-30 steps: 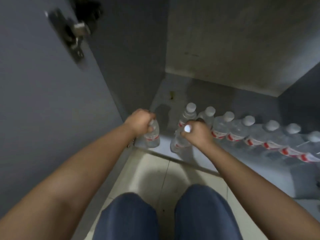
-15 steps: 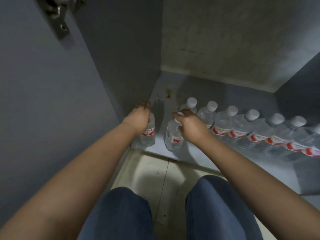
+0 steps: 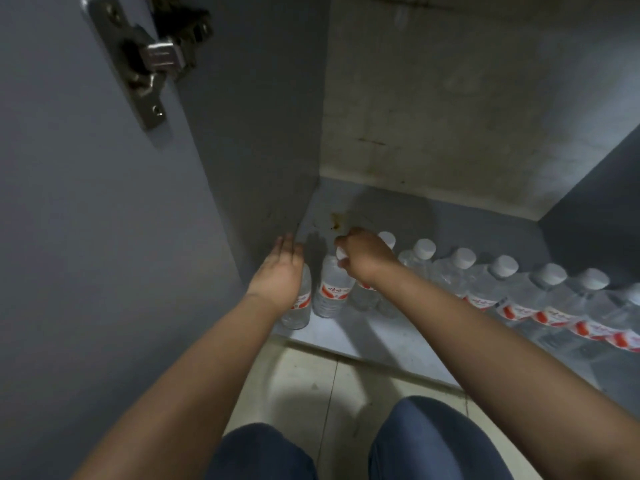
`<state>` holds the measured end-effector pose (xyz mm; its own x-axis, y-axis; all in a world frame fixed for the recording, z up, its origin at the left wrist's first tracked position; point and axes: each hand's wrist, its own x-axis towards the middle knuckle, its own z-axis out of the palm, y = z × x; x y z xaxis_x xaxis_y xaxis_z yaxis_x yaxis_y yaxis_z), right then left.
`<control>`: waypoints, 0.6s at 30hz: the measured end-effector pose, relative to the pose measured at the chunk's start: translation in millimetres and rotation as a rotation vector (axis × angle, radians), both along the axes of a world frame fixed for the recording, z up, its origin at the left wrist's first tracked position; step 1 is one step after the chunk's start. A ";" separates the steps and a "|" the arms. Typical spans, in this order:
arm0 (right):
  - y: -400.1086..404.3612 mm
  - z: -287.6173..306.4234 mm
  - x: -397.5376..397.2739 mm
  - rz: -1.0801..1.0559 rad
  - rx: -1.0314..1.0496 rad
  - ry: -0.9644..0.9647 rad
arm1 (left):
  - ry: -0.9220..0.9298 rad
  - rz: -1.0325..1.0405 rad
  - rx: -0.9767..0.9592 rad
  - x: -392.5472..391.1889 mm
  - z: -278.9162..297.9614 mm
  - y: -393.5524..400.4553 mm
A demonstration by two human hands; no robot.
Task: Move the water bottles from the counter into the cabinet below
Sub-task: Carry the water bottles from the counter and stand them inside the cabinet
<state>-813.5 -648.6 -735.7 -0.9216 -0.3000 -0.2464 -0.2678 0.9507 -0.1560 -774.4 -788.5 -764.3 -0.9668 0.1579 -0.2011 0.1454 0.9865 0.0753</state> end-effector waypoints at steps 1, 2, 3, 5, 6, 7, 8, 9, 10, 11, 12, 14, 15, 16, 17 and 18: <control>-1.4 -0.3 -2.7 -0.013 -0.017 0.006 | -0.002 0.002 -0.015 -0.5 0.2 1.1; -2.2 -1.1 -6.1 -0.024 -0.033 0.015 | 0.000 0.008 -0.030 -1.0 0.5 1.6; -2.4 -1.9 -10.0 -0.035 -0.048 0.022 | 0.002 0.014 -0.040 -1.8 0.2 2.1; -1.8 -2.6 -17.8 -0.047 -0.060 0.035 | -0.001 0.018 -0.047 -2.5 0.3 3.3; -0.6 -2.5 -20.9 -0.050 -0.056 0.046 | -0.005 0.013 -0.053 -2.8 1.2 3.9; 0.3 -2.8 -23.2 -0.053 -0.046 0.055 | -0.006 0.012 -0.054 -2.9 1.1 4.0; 0.8 -3.6 -24.9 -0.056 -0.035 0.060 | -0.007 0.014 -0.055 -2.7 0.5 3.9; 1.1 -4.7 -26.5 -0.055 -0.026 0.060 | -0.008 0.015 -0.058 -2.6 0.4 3.9; 0.9 -6.3 -27.4 -0.051 -0.018 0.054 | -0.016 0.016 -0.062 -2.1 0.1 4.4; 0.4 -8.2 -28.4 -0.049 -0.011 0.047 | -0.026 0.019 -0.059 -2.1 -1.0 4.7; 0.0 -9.8 -29.5 -0.047 -0.008 0.039 | -0.038 0.029 -0.053 -2.0 -1.6 5.2; -0.6 -11.0 -31.8 -0.046 -0.011 0.033 | -0.071 0.062 -0.038 -4.0 -1.0 5.7; -0.6 -10.9 -32.8 -0.048 -0.015 0.034 | -0.083 0.074 -0.025 -6.6 0.3 5.5; -0.6 -10.4 -32.7 -0.048 -0.016 0.035 | -0.092 0.079 -0.014 -9.1 3.5 5.5; -1.3 -10.3 -32.2 -0.047 -0.014 0.033 | -0.104 0.072 -0.015 -12.0 7.1 5.2; -1.4 -10.9 -31.0 -0.045 -0.010 0.031 | -0.111 0.056 -0.017 -15.1 9.1 4.9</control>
